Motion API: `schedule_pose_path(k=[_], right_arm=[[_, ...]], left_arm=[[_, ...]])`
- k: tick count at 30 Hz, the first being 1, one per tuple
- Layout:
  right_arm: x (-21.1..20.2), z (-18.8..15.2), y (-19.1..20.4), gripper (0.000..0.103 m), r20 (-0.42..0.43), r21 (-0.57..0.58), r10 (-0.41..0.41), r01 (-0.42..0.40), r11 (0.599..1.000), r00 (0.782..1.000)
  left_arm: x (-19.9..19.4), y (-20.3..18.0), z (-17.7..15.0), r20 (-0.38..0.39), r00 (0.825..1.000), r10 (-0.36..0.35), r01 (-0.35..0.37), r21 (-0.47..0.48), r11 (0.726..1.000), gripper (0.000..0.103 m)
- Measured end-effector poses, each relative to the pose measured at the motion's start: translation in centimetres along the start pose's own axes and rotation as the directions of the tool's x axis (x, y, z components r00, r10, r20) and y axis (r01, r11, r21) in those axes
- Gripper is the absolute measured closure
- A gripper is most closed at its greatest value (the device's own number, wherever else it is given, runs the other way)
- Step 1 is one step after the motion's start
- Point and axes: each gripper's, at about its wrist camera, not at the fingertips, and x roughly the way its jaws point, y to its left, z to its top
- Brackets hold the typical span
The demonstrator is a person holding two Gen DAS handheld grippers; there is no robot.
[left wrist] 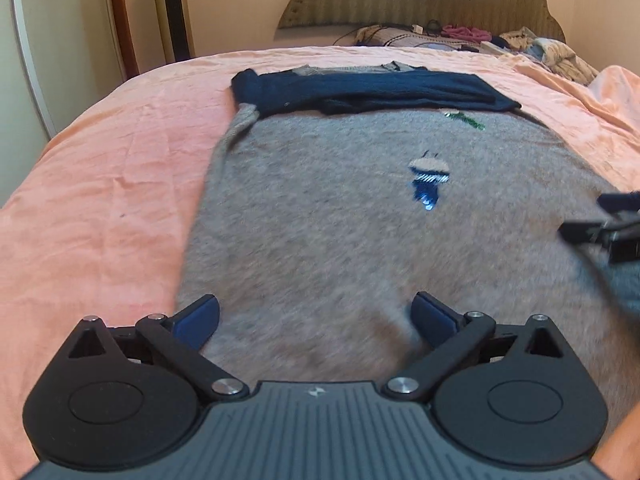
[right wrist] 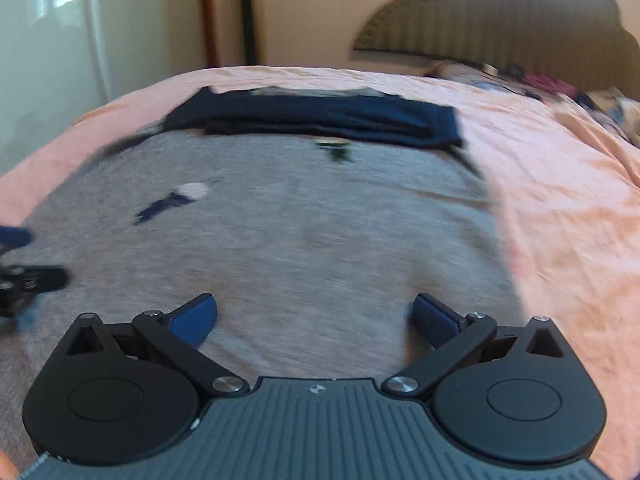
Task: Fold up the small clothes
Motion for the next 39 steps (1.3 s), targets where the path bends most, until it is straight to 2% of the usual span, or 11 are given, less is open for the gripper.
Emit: schedule_pose_path(k=[4,7,11,13,18,21,25,27,33,36,39], right_arm=[[-1.4,0.5,-0.5,0.001,-0.054,0.043,-0.067,0.069,0.997,0.996],[-2.8,0.8,2.3,0.001,-0.002,0.033,0.044,-0.044,0.998,0.999],[-1.1,-0.4,5.2,0.0,-0.082,-0.066,0.061,-0.066,0.996,0.995],[-1.9,-1.7,4.0,0.0,-0.02,-0.071,0.098,-0.099,0.993,0.995],[-3.7,-2.9,-0.4,0.0,-0.015,-0.008,0.02,-0.02,1.0,1.0],[-4.7,-2.1,0.4,0.003,-0.052,0.042,-0.016,0.019,0.999,0.999],[-5.4,-2.2,4.1,0.001,-0.053,-0.025,0.113,-0.115,0.993,0.992],[-4.6,-3.5,5.2,0.0,-0.084,-0.104,0.098,-0.107,0.989,0.992],[-8.2,-4.2,-1.2,0.001,-0.072,0.066,0.069,-0.064,0.996,0.995],[-10.7,-5.1,-7.7,0.001,-0.056,0.359,0.178,-0.147,0.922,0.982],[-10.8,-6.8,-12.5,0.01,-0.061,0.569,0.32,-0.23,0.79,0.946]], left_arm=[[-1.8,1.2,0.1,-0.013,0.998,0.058,-0.059,-0.058,0.997,0.0],[-2.9,-0.5,0.9,0.052,0.998,-0.036,0.041,-0.101,0.994,0.0],[-0.7,-4.6,0.0,-0.052,0.994,-0.101,0.1,-0.021,0.995,0.0],[-1.2,-5.2,-1.4,0.0,0.997,-0.072,0.072,0.071,0.995,0.0],[-2.9,-2.0,-3.0,-0.011,0.997,-0.073,0.073,0.021,0.997,0.0],[-4.0,-2.4,-2.9,-0.017,0.998,-0.057,0.057,0.018,0.998,0.0],[-4.0,-4.9,-2.9,-0.025,0.991,-0.132,0.133,0.062,0.989,0.0],[-3.7,-5.4,-3.7,-0.016,0.993,-0.121,0.122,0.094,0.988,0.0],[-6.4,0.3,-4.5,0.01,0.996,-0.09,0.09,-0.076,0.993,0.0],[-6.8,5.5,-5.9,-0.022,0.984,-0.175,0.158,-0.338,0.928,0.0],[-7.3,9.3,-7.3,0.067,0.934,-0.351,0.327,-0.553,0.766,0.0]])
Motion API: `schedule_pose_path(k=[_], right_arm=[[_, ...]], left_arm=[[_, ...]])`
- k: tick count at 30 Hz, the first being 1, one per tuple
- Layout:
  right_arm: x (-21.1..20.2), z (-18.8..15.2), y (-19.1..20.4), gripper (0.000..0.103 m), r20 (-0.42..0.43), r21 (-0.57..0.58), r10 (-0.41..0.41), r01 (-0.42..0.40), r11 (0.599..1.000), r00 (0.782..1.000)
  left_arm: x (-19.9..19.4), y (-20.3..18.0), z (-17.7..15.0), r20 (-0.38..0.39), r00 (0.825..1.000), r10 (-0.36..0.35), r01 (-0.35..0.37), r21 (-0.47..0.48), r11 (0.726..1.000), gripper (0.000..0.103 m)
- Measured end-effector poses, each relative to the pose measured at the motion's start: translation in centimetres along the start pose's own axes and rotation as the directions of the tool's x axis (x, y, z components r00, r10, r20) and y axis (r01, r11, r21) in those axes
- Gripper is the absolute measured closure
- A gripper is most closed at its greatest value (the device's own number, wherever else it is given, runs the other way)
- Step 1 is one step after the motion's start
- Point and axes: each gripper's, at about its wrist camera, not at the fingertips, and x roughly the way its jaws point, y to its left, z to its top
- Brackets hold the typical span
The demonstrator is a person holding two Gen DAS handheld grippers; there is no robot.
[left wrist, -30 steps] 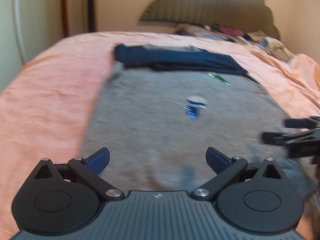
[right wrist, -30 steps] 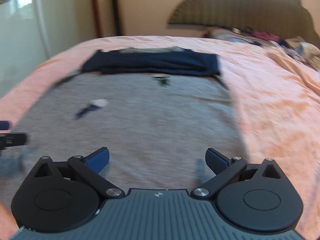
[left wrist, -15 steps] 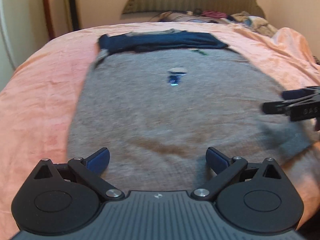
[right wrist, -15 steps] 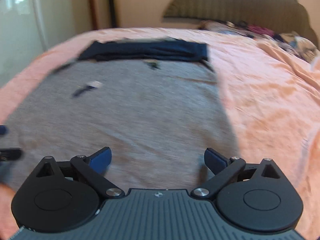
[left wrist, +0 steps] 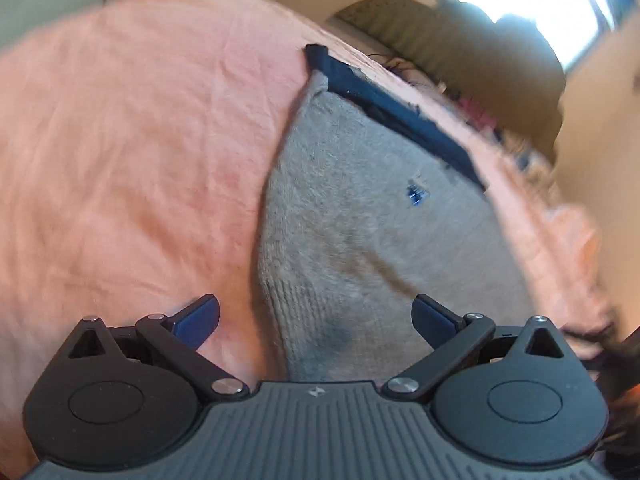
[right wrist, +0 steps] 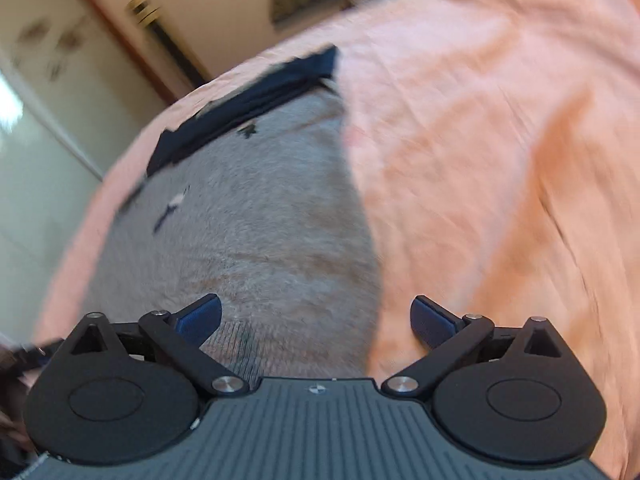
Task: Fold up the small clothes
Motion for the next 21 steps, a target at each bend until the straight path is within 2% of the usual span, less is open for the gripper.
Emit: schedule_pose_path(k=[1,2,4,5,8,9,10,11,12,13,15,17,19,21], right_arm=[[-0.2,0.2,-0.8,0.011,-0.019,0.045,0.042,-0.041,0.998,0.999],[-0.1,0.4,-1.4,0.011,-0.05,0.087,0.092,-0.087,0.992,0.995],[0.7,0.4,-1.5,0.021,-0.128,0.121,0.186,-0.171,0.978,0.974],[1.3,0.2,-1.1,0.023,-0.174,0.108,0.2,-0.183,0.977,0.964],[1.8,-0.1,-0.3,0.027,-0.19,0.082,0.203,-0.191,0.978,0.96],[1.9,-0.2,-0.4,0.033,-0.191,0.089,0.204,-0.19,0.978,0.96],[2.0,-0.3,-0.3,0.043,-0.191,0.095,0.203,-0.188,0.978,0.96],[2.0,-0.3,-0.4,0.05,-0.194,0.103,0.197,-0.18,0.978,0.961],[2.0,-0.4,-0.6,0.06,-0.196,0.113,0.191,-0.171,0.979,0.962],[1.6,-0.5,-1.1,0.063,-0.19,0.121,0.195,-0.174,0.977,0.962],[1.2,-0.2,-1.5,0.061,-0.153,0.134,0.201,-0.181,0.974,0.968],[1.2,0.3,-2.1,0.047,-0.109,0.16,0.213,-0.195,0.968,0.971],[1.9,1.4,-2.9,0.031,-0.077,0.206,0.258,-0.237,0.949,0.963],[3.1,2.5,-2.9,0.028,-0.063,0.223,0.28,-0.26,0.94,0.958]], left_arm=[[-0.1,0.8,0.2,-0.015,0.997,-0.075,0.074,-0.064,0.995,0.0],[0.2,1.5,0.2,-0.038,0.986,-0.16,0.153,-0.135,0.979,0.0],[1.3,2.5,0.1,-0.075,0.955,-0.288,0.262,-0.25,0.932,0.0],[1.5,2.6,0.1,-0.069,0.949,-0.307,0.28,-0.263,0.923,0.0],[1.7,2.6,0.3,-0.073,0.947,-0.314,0.283,-0.276,0.918,0.0],[1.7,2.6,0.3,-0.074,0.947,-0.314,0.283,-0.275,0.919,0.001],[1.8,2.5,0.3,-0.076,0.947,-0.312,0.282,-0.27,0.921,0.001],[1.8,2.5,0.3,-0.08,0.947,-0.31,0.28,-0.265,0.923,0.004],[1.8,2.5,0.3,-0.086,0.947,-0.308,0.277,-0.263,0.924,0.011],[1.8,2.7,0.3,-0.088,0.947,-0.31,0.277,-0.268,0.923,0.018],[1.7,3.2,0.4,-0.082,0.947,-0.312,0.278,-0.281,0.918,0.02],[1.9,3.6,0.6,-0.075,0.946,-0.315,0.281,-0.293,0.914,0.02],[2.4,3.3,1.1,-0.068,0.946,-0.317,0.286,-0.283,0.915,0.02],[3.4,2.7,1.9,-0.07,0.946,-0.318,0.29,-0.26,0.921,0.02]])
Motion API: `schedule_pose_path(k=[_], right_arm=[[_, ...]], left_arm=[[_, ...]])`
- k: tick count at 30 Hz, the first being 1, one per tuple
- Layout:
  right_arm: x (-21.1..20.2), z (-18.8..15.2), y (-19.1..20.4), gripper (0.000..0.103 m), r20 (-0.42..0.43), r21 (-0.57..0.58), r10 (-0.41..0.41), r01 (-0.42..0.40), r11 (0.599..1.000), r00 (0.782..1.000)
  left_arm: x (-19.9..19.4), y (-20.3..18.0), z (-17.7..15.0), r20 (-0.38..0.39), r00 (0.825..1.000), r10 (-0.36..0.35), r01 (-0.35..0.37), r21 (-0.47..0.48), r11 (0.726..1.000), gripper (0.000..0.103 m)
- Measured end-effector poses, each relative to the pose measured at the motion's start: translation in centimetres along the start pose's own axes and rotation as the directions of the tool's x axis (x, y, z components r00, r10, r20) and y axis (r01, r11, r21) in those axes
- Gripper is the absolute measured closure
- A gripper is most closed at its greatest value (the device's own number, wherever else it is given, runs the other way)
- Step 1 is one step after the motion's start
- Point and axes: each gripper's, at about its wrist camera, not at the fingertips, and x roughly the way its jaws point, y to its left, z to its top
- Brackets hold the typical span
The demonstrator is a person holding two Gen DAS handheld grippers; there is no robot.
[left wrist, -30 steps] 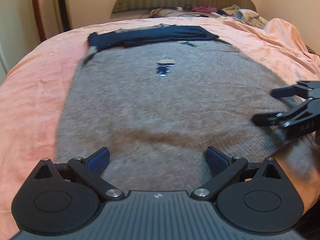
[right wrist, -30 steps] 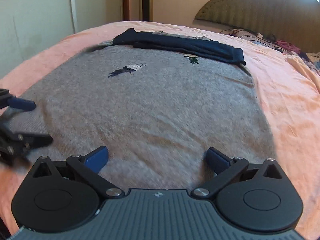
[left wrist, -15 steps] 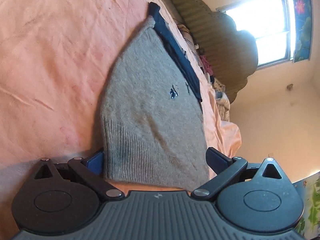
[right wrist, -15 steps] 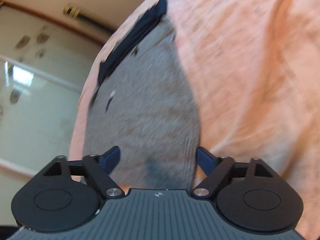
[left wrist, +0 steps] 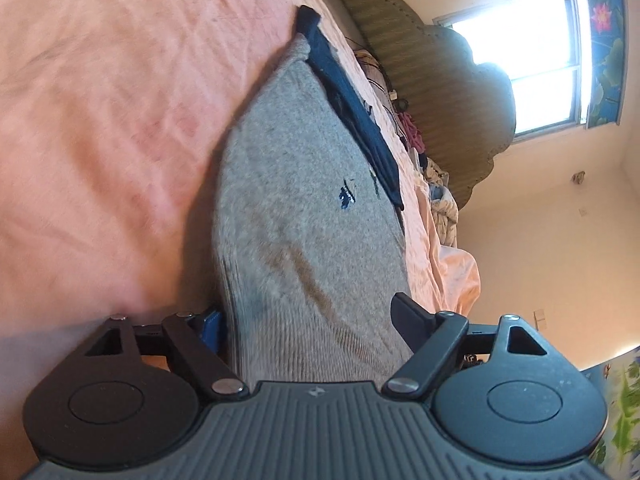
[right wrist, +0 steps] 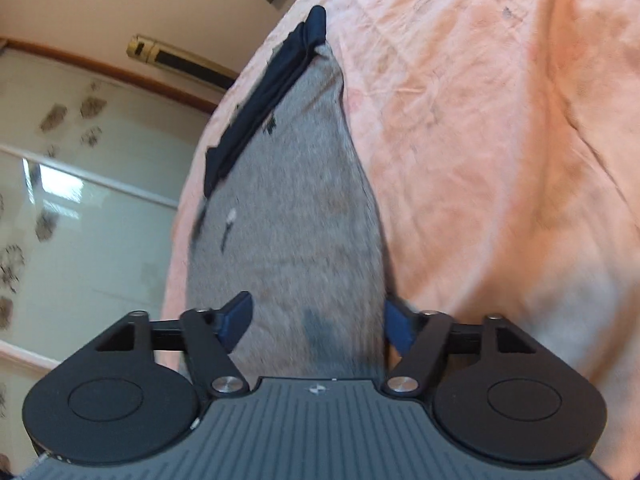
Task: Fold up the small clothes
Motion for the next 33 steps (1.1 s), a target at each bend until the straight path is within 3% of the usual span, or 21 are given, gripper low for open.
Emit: schedule_pose_path(k=[3,5,6,7,8,10,12,15,18,21,27,31,33], right_arm=[[1.4,1.1,0.4,0.024,-0.005,0.004,0.024,-0.024,1.0,1.0],[2.2,1.0,0.7,0.025,-0.053,-0.019,0.034,-0.035,0.999,0.998],[2.4,0.6,0.8,0.031,-0.103,-0.031,0.036,-0.039,0.999,0.994],[2.5,0.1,0.9,0.047,-0.139,-0.047,0.019,-0.026,0.999,0.99],[2.2,-0.7,0.8,0.058,-0.165,-0.063,-0.008,-0.003,0.998,0.986],[1.7,-1.9,-0.4,0.09,-0.193,-0.024,-0.012,0.007,1.0,0.981],[1.0,-2.8,-1.9,0.098,-0.18,0.041,0.023,-0.016,0.999,0.983],[0.7,-3.0,-2.3,0.098,-0.155,0.066,0.046,-0.037,0.997,0.987],[0.5,-2.4,-1.1,0.093,-0.141,0.029,0.06,-0.056,0.998,0.988],[0.0,-0.2,0.3,0.093,-0.099,0.001,0.111,-0.112,0.994,0.989],[2.1,9.8,4.1,0.093,0.034,-0.094,0.193,-0.189,0.978,0.981],[6.2,18.3,5.7,0.093,0.105,-0.099,0.229,-0.219,0.971,0.968],[9.1,22.6,6.2,0.093,0.129,-0.098,0.221,-0.209,0.973,0.967]], left_arm=[[1.5,-0.1,1.2,-0.021,1.0,-0.002,0.002,0.014,1.0,0.02],[1.8,-0.3,1.2,-0.045,0.999,-0.01,0.011,0.023,1.0,0.02],[1.6,-0.4,0.8,-0.059,0.998,-0.015,0.017,0.029,0.999,0.022],[1.5,-0.3,0.5,-0.075,0.997,-0.02,0.022,0.034,0.999,0.028],[1.3,-0.2,0.1,-0.092,0.996,-0.017,0.02,0.037,0.999,0.034],[1.2,0.4,-0.7,-0.12,0.993,0.016,-0.012,0.039,0.999,0.067],[1.0,1.5,-1.0,-0.122,0.992,0.027,-0.028,-0.004,1.0,0.079],[1.3,1.9,-0.7,-0.134,0.988,0.071,-0.074,-0.013,0.997,0.098],[1.5,-0.2,0.0,-0.136,0.983,0.122,-0.11,0.092,0.99,0.098],[1.5,-2.2,2.2,-0.101,0.991,0.086,-0.072,0.135,0.988,0.098],[3.9,-6.8,11.7,0.049,0.999,-0.019,0.007,0.236,0.972,0.098],[8.7,-10.0,19.5,0.146,0.989,-0.037,-0.009,0.301,0.953,0.098],[12.2,-11.3,23.3,0.18,0.984,-0.011,-0.048,0.315,0.948,0.098]])
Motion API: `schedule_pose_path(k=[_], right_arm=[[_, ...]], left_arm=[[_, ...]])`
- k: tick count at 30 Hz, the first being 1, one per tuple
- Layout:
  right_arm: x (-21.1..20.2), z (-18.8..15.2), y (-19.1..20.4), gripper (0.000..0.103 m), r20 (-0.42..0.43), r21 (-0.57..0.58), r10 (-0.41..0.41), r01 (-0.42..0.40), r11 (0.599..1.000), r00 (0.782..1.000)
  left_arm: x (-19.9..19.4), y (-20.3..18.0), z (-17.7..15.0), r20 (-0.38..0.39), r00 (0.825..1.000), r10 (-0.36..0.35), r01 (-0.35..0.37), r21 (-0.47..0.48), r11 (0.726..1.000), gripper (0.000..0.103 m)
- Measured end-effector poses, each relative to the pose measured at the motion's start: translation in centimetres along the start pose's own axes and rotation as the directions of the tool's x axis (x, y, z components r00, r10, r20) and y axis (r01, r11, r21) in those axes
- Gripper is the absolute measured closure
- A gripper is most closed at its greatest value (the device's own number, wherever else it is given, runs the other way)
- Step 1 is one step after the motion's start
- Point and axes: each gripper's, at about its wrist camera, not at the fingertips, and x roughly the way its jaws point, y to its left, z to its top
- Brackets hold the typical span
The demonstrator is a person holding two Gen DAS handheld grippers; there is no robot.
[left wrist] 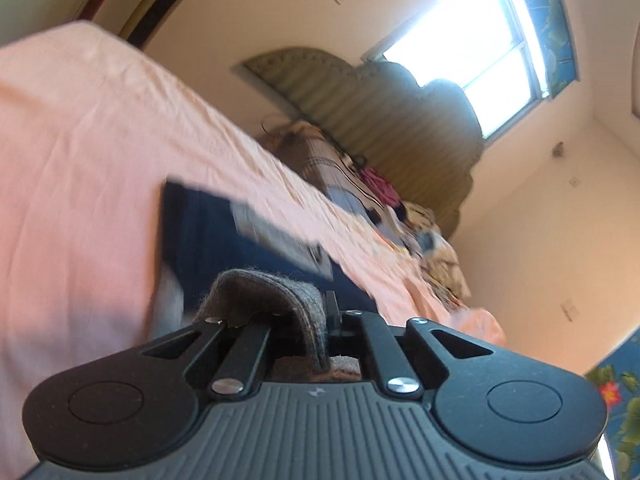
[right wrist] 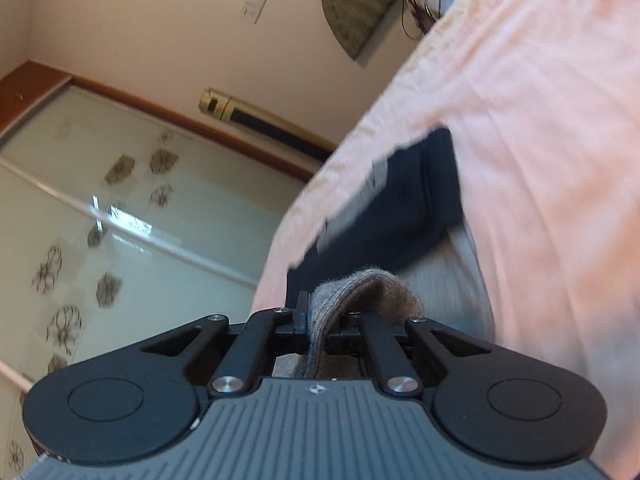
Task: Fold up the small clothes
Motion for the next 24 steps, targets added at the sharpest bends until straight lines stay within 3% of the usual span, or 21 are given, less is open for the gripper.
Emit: schedule_pose_path(k=[5,9,11,12,14,15,17,18,20,24], right_arm=[[8.1,7.6,-3.1,0.093,-0.003,0.036,-0.08,0.08,0.996,0.997],[12.9,10.2,-6.1,0.089,0.0,0.081,-0.13,0.129,0.988,0.992],[14.4,10.4,-6.7,0.067,-0.011,0.103,-0.216,0.216,0.971,0.976],[14.6,10.0,-6.7,0.036,-0.008,0.122,-0.245,0.244,0.962,0.969],[13.3,9.0,-5.8,0.025,0.056,0.132,-0.179,0.171,0.976,0.982],[12.4,8.5,-4.9,0.02,0.085,0.109,-0.174,0.164,0.98,0.981],[9.8,6.7,-3.0,0.019,0.117,0.039,-0.173,0.169,0.985,0.978],[8.2,5.5,-2.2,0.018,0.113,0.007,-0.16,0.161,0.987,0.981],[5.5,2.4,-1.6,0.013,0.103,-0.036,-0.169,0.174,0.984,0.98],[-0.1,-5.2,-2.4,0.005,0.12,-0.064,-0.258,0.267,0.962,0.959]], left_arm=[[9.0,1.7,6.1,0.023,0.997,0.078,-0.078,-0.003,0.997,0.098],[14.5,4.4,8.3,0.049,0.979,0.198,-0.197,-0.021,0.98,0.097],[16.9,6.5,8.6,-0.037,0.955,0.294,-0.296,-0.094,0.95,0.09],[17.1,7.3,8.4,-0.081,0.94,0.332,-0.341,-0.145,0.929,0.087],[15.4,7.7,7.5,-0.045,0.951,0.305,-0.308,-0.166,0.937,0.086],[13.8,7.4,7.0,-0.002,0.951,0.309,-0.306,-0.162,0.938,0.08],[9.8,6.6,5.8,0.093,0.943,0.321,-0.302,-0.17,0.938,0.042],[7.5,6.2,4.8,0.147,0.934,0.326,-0.298,-0.183,0.937,0.012],[2.8,5.3,2.1,0.252,0.911,0.326,-0.28,-0.2,0.939,0.006],[-3.0,5.9,-4.9,0.237,0.938,0.252,-0.176,-0.298,0.938,0.006]])
